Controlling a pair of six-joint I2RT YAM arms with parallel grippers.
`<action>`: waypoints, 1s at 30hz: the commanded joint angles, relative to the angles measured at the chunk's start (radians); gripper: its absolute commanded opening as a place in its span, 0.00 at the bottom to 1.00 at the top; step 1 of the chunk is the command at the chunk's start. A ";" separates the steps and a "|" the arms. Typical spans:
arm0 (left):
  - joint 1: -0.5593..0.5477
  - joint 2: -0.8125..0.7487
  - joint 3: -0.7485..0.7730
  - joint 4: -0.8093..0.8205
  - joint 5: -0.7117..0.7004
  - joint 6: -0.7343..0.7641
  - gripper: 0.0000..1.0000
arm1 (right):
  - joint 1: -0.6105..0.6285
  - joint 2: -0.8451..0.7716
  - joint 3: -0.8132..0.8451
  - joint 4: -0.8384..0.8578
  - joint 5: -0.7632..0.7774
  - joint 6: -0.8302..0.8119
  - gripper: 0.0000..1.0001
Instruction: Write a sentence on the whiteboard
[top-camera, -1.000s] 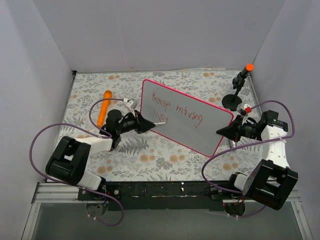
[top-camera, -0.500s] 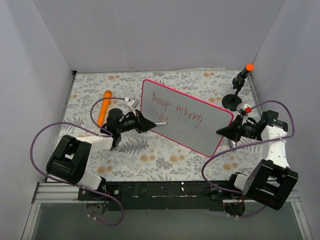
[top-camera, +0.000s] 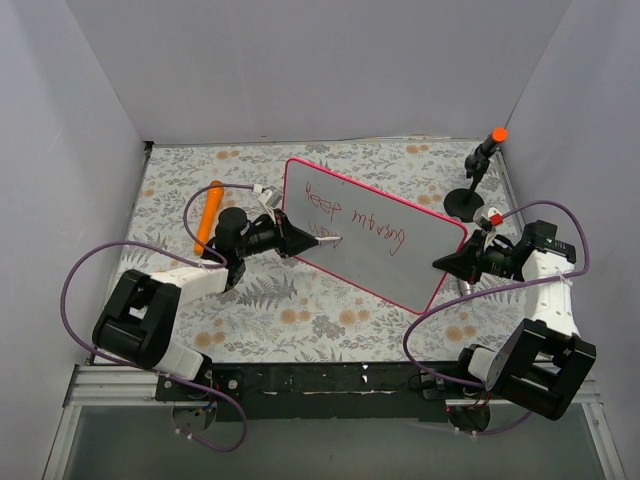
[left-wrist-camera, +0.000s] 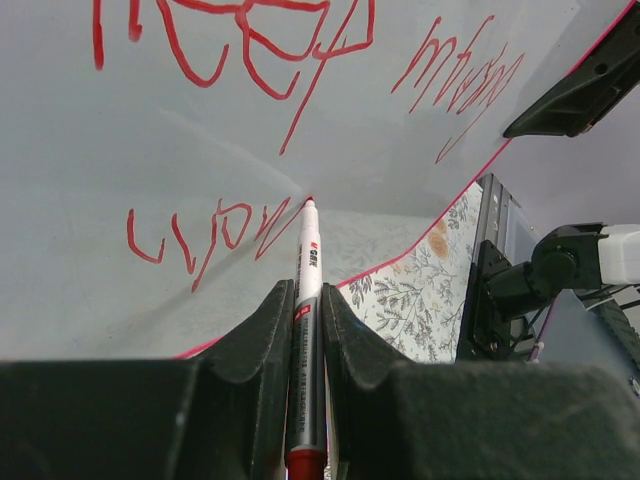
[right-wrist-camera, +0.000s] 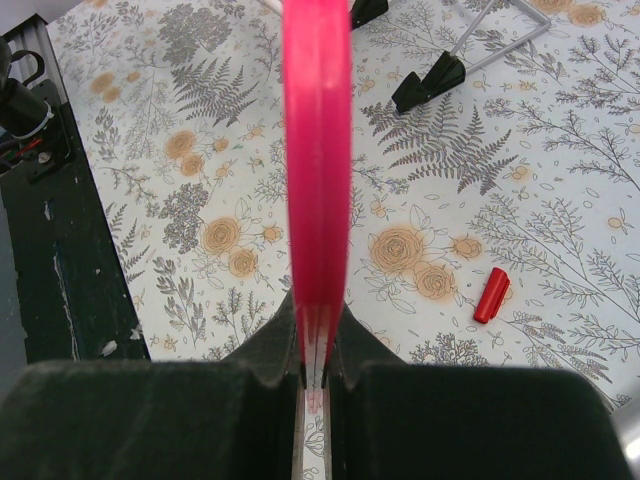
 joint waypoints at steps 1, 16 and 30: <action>-0.003 -0.069 -0.011 -0.004 0.003 0.004 0.00 | 0.004 -0.006 -0.007 0.007 0.054 -0.041 0.01; 0.000 -0.254 -0.148 -0.035 -0.007 0.004 0.00 | 0.004 -0.015 -0.007 0.006 0.050 -0.043 0.01; -0.003 -0.229 -0.200 0.000 0.000 0.012 0.00 | 0.004 -0.010 -0.004 0.004 0.050 -0.046 0.01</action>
